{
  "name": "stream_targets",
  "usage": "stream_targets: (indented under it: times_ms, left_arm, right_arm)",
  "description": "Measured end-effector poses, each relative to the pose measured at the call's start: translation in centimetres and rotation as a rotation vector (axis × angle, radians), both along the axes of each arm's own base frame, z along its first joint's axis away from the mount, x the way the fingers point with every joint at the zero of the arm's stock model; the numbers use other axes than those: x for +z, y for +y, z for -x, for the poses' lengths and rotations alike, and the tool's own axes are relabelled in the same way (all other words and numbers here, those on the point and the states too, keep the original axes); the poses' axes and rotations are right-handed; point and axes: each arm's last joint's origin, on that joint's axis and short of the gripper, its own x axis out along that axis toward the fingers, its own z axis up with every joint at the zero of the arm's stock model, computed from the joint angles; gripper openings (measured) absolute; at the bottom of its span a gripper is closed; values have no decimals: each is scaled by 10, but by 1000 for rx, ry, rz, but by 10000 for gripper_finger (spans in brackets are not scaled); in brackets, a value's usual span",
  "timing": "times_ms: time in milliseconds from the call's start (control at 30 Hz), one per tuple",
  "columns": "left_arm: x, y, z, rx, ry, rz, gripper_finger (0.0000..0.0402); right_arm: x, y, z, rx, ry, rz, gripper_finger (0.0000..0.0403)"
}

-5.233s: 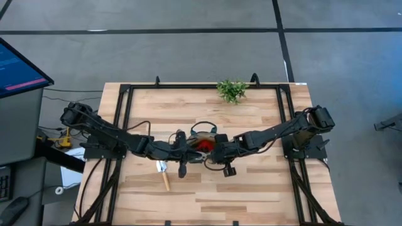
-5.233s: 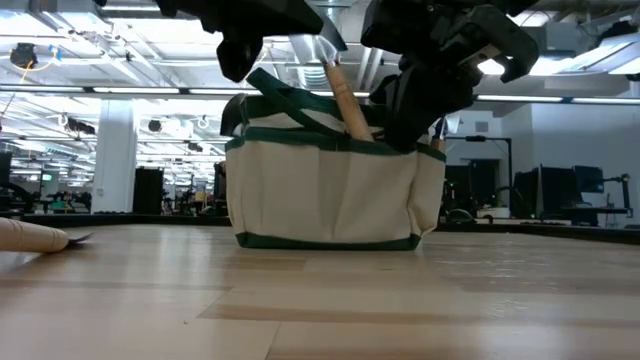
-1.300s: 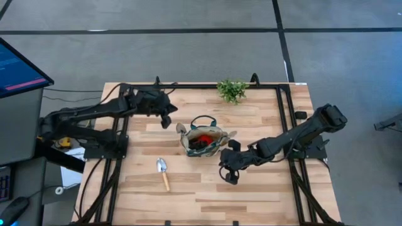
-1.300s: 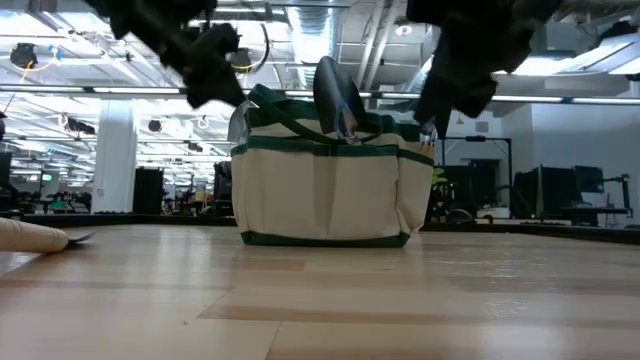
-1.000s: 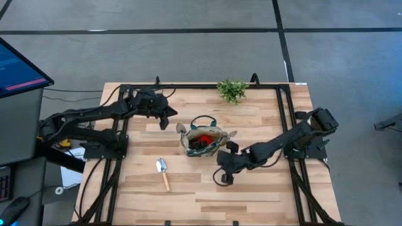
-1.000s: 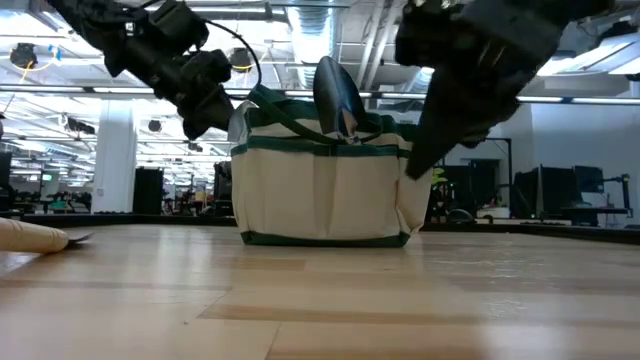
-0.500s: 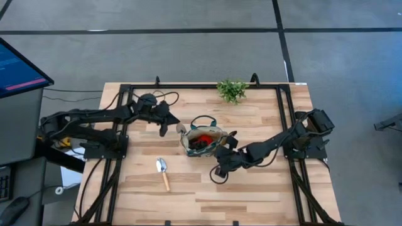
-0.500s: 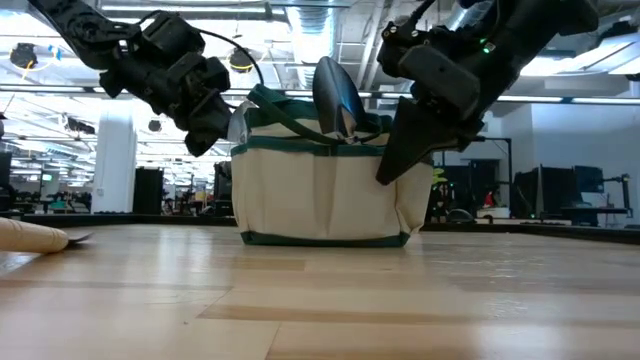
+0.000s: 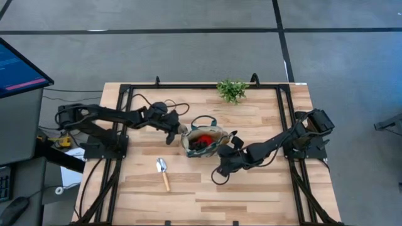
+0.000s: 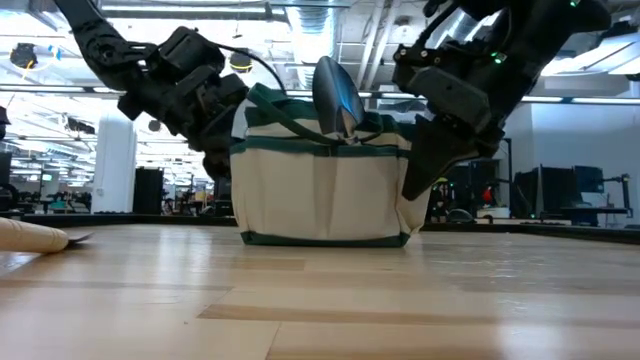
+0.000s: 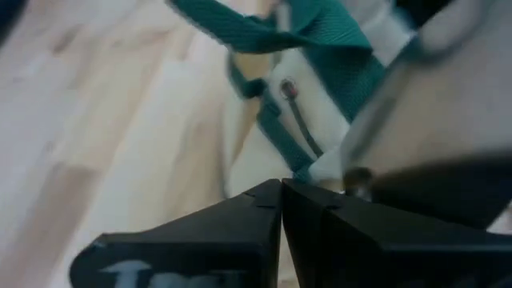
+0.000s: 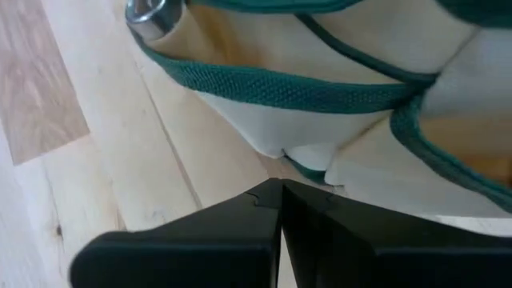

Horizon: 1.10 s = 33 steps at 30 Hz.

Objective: Pick & Place Garden tools in Gardening bag
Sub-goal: Adjust the gardening bag

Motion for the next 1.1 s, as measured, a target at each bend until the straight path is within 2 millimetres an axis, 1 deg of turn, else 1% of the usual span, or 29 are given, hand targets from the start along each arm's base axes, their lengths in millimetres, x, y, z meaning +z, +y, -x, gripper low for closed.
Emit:
stream_targets:
  times_ms: [167, 367, 600, 900, 1000, 1100]
  left_arm:
    - [-3, -9, -6, -51, -20, 47, 1]
    - [-4, -20, -9, -78, -5, 90, 1]
    - [-4, -46, -13, -149, 12, 129, 1]
    - [-4, -80, -16, -108, 32, 130, 1]
    - [-3, -88, -16, -111, 22, 130, 1]
    - [-2, -91, -16, -104, 17, 118, 1]
  right_arm:
    - [0, -2, 1, -16, 8, 31, 0]
    - [0, -13, -2, -37, 11, 83, 0]
    - [1, -37, -9, -32, 47, 141, 0]
    - [3, -73, -19, 7, 83, 213, 0]
    - [3, -83, -21, 22, 89, 207, 0]
    - [2, -89, -20, 18, 113, 203, 0]
